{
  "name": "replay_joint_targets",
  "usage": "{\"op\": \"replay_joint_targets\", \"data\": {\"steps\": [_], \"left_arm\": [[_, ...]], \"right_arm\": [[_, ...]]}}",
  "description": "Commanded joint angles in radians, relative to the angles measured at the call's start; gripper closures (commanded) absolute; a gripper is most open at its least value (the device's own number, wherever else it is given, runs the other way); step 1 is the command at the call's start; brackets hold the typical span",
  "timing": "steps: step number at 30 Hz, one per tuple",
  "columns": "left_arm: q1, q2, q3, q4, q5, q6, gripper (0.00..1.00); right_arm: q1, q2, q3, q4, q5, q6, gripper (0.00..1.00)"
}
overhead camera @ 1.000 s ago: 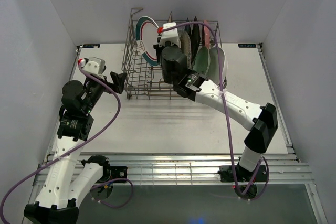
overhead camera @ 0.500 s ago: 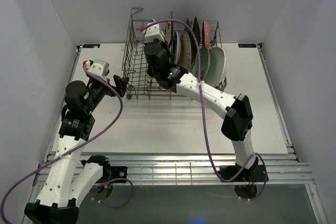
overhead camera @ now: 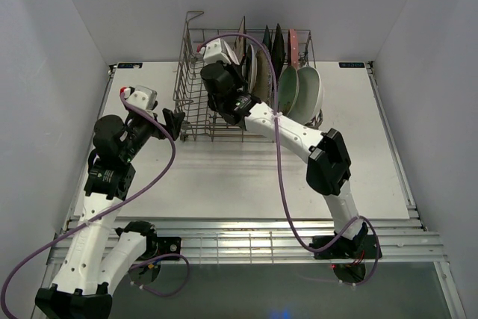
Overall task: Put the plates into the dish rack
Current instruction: Insert the plate into the dish rack.
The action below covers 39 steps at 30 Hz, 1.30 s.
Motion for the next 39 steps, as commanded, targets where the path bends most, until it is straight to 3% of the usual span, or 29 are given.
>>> {"op": "replay_joint_targets", "data": {"steps": [1,7,17,21,28,39], "left_arm": [[0.000,-0.006,-0.009,-0.003,0.021,0.009,0.02],[0.000,-0.006,-0.017,0.000,0.018,0.011,0.02],[0.000,-0.011,-0.015,-0.004,0.027,0.011,0.02],[0.000,-0.011,-0.018,-0.004,0.032,0.012,0.02],[0.000,-0.011,-0.020,-0.004,0.040,0.012,0.02],[0.000,-0.011,-0.022,-0.004,0.043,0.012,0.02]], "right_arm": [[0.001,0.019,0.080,0.065,0.072,-0.059,0.92],[0.001,0.100,0.140,0.118,0.152,-0.159,0.92],[0.001,0.113,0.130,0.077,0.157,-0.141,0.92],[0.001,0.120,0.185,-0.157,0.094,0.000,0.92],[0.004,0.094,0.186,-0.380,0.000,0.215,0.92],[0.000,0.088,0.241,-0.564,-0.164,0.442,0.92]]}}
